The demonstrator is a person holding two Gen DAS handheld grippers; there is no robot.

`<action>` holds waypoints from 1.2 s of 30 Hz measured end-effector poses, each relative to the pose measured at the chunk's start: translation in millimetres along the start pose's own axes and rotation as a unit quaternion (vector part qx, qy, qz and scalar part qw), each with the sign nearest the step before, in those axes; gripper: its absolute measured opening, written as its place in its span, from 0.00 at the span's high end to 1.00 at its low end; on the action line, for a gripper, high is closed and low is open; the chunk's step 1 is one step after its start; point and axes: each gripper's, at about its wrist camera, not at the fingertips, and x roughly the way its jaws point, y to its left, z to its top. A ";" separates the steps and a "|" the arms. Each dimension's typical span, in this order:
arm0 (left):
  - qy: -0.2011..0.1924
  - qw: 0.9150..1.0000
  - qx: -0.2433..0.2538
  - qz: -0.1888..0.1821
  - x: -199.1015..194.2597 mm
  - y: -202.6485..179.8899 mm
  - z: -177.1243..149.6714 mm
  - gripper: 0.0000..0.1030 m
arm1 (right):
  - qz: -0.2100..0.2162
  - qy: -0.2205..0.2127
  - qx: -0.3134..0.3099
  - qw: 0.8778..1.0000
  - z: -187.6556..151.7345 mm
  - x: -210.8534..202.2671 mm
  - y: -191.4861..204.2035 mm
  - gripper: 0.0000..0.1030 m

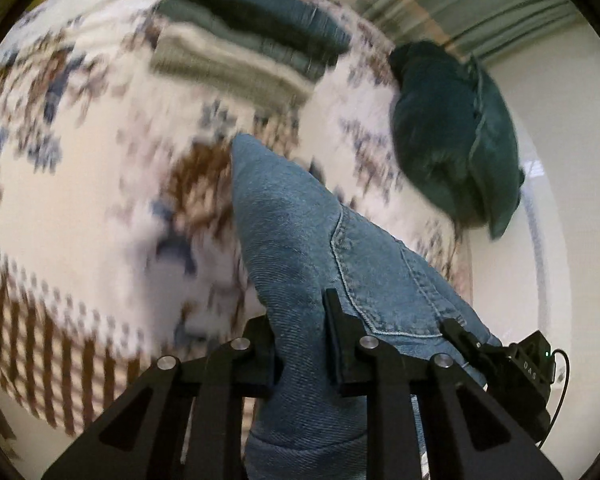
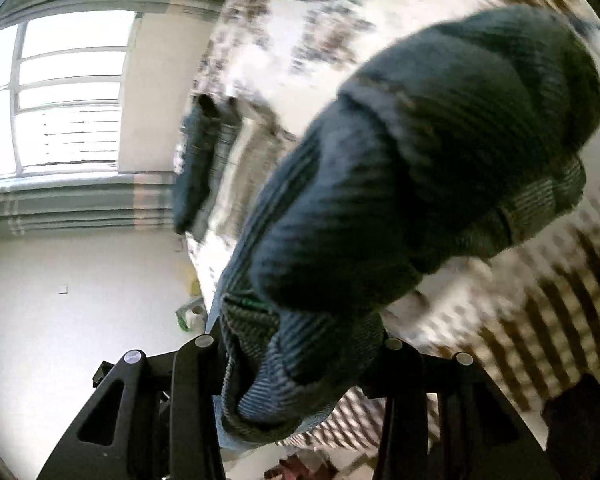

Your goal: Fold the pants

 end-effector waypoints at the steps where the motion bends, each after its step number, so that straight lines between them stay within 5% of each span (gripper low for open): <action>1: -0.008 1.000 0.001 -0.007 -4.7 -1.5 20.9 0.84 | 0.006 -0.005 -0.006 1.000 7.2 5.9 18.2 0.57; 10: -0.092 0.995 0.024 -0.042 -23.9 10.2 263.1 0.84 | 0.072 -0.056 -0.041 0.995 93.5 132.3 188.4 0.57; 17: -0.117 0.992 0.054 -0.008 20.5 67.6 403.4 0.84 | 0.087 -0.069 -0.103 0.988 162.4 284.2 272.6 0.57; 22: -0.069 0.997 0.025 0.033 83.1 143.7 413.7 0.83 | 0.018 -0.027 -0.113 0.993 176.7 380.4 254.8 0.57; 28: -0.057 0.997 0.007 0.047 83.1 165.0 403.6 0.73 | -0.023 0.022 -0.120 0.992 164.0 399.4 246.5 0.42; 31: -0.063 0.992 0.034 0.102 66.9 145.9 396.5 0.71 | -0.064 0.028 -0.123 0.990 157.0 380.9 255.1 0.33; 33: -0.070 0.986 0.051 0.143 54.3 132.2 391.2 0.62 | -0.079 0.019 -0.126 0.989 150.5 360.1 255.5 0.29; 35: -0.075 0.981 0.066 0.167 43.5 121.6 385.6 0.30 | -0.099 0.007 -0.133 0.986 151.8 353.0 274.7 0.24; 36: -0.080 0.978 0.072 0.179 38.2 116.9 383.5 0.23 | -0.108 0.000 -0.141 0.984 154.0 340.6 269.6 0.21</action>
